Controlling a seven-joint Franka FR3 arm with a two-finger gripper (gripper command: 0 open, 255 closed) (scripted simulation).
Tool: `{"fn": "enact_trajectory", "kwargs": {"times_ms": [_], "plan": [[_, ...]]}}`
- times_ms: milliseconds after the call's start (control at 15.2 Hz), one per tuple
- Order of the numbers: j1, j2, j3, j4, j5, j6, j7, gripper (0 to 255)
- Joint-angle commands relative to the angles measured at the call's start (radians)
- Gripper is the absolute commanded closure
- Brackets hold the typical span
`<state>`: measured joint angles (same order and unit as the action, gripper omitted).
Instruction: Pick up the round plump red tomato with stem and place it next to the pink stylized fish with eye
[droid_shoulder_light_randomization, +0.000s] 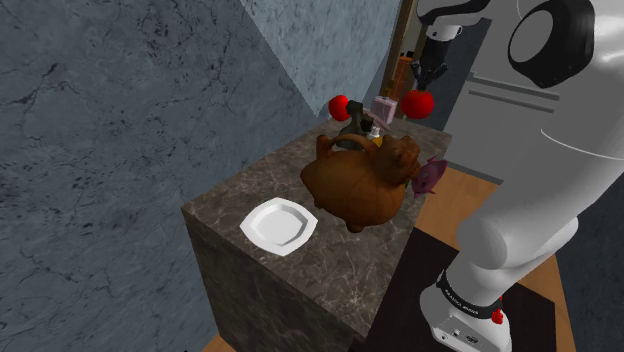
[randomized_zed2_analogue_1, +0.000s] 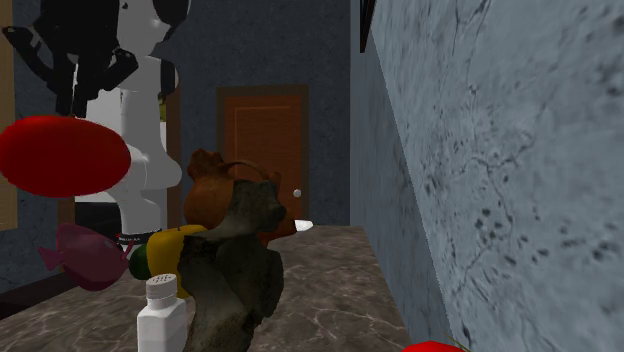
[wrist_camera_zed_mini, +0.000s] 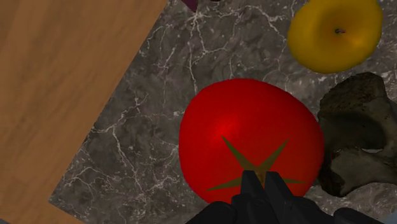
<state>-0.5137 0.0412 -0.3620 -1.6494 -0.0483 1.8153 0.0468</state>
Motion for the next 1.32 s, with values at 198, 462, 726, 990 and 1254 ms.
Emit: {"fn": "enact_trajectory", "kwargs": {"times_ms": [198,462,726,990,1254], "plan": [[-0.013,0.003,-0.011,-0.047,0.004,0.052,-0.023,255],[-0.012,0.002,-0.011,-0.103,0.003,0.106,-0.020,255],[-0.012,0.004,-0.011,-0.153,0.003,0.159,-0.018,255],[-0.013,0.010,-0.011,-0.200,0.004,0.211,-0.017,255],[-0.014,0.020,-0.012,-0.243,0.007,0.263,-0.017,255]]}}
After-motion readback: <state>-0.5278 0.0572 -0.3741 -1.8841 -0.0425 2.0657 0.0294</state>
